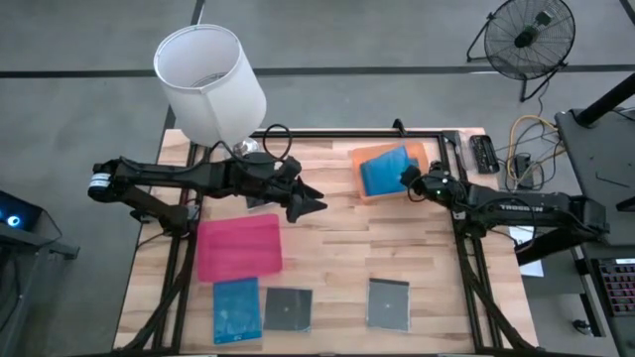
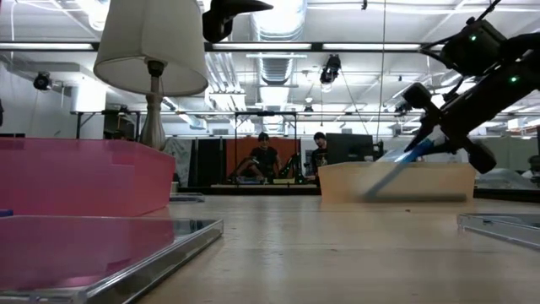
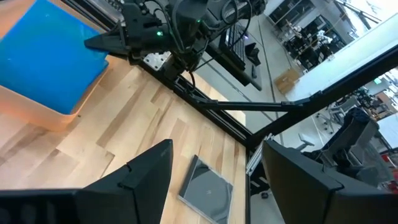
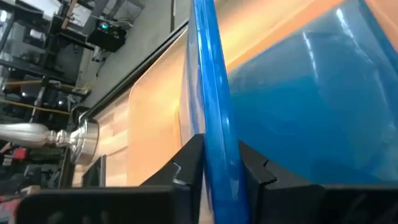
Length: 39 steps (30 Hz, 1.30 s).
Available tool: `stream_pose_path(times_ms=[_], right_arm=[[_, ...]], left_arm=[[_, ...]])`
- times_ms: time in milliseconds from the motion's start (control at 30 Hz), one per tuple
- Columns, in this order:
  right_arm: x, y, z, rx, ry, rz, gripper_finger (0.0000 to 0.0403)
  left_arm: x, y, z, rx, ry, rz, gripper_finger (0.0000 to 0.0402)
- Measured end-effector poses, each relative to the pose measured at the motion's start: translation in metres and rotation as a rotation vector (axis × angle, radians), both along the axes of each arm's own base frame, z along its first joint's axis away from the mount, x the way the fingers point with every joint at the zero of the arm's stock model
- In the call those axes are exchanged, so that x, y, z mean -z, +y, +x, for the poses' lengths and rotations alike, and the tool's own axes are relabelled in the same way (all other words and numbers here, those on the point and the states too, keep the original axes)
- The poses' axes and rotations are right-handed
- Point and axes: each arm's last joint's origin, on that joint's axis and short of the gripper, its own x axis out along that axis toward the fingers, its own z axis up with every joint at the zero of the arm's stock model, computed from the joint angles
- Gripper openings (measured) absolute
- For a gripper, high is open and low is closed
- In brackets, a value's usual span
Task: Pick & place jewel cases by type
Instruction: Put the top blue CD case into the orange bin, then put the bottom left black CD case into the pink bin
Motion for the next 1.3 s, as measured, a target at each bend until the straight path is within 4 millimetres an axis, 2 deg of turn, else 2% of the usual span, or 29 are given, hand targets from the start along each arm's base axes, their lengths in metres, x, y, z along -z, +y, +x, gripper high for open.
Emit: stream_pose_path(times_ms=[167, 400, 600, 700, 900, 1300], right_arm=[[-0.006, -0.001, 0.003, -0.020, -0.011, -0.025, 0.0111], [-0.032, -0.003, 0.011, -0.095, 0.015, -0.108, 0.0184], [-0.055, -0.003, 0.009, -0.124, 0.177, -0.094, 0.0224], [-0.065, -0.003, 0.006, -0.112, 0.239, -0.082, 0.0236], [-0.090, -0.003, 0.008, -0.141, 0.251, -0.136, 0.0251], [-0.152, -0.003, 0.011, -0.235, 0.197, -0.308, 0.0247]], left_arm=[[0.000, 0.000, 0.000, 0.011, 0.000, -0.008, 0.0229], [0.000, -0.001, 0.000, 0.017, 0.000, -0.010, 0.0229], [0.000, 0.000, 0.000, 0.017, 0.000, -0.008, 0.0229], [0.000, 0.000, 0.000, 0.019, -0.001, -0.001, 0.0229], [0.000, 0.000, 0.000, 0.021, -0.001, 0.007, 0.0229], [0.000, -0.001, 0.000, 0.018, -0.001, -0.009, 0.0229]])
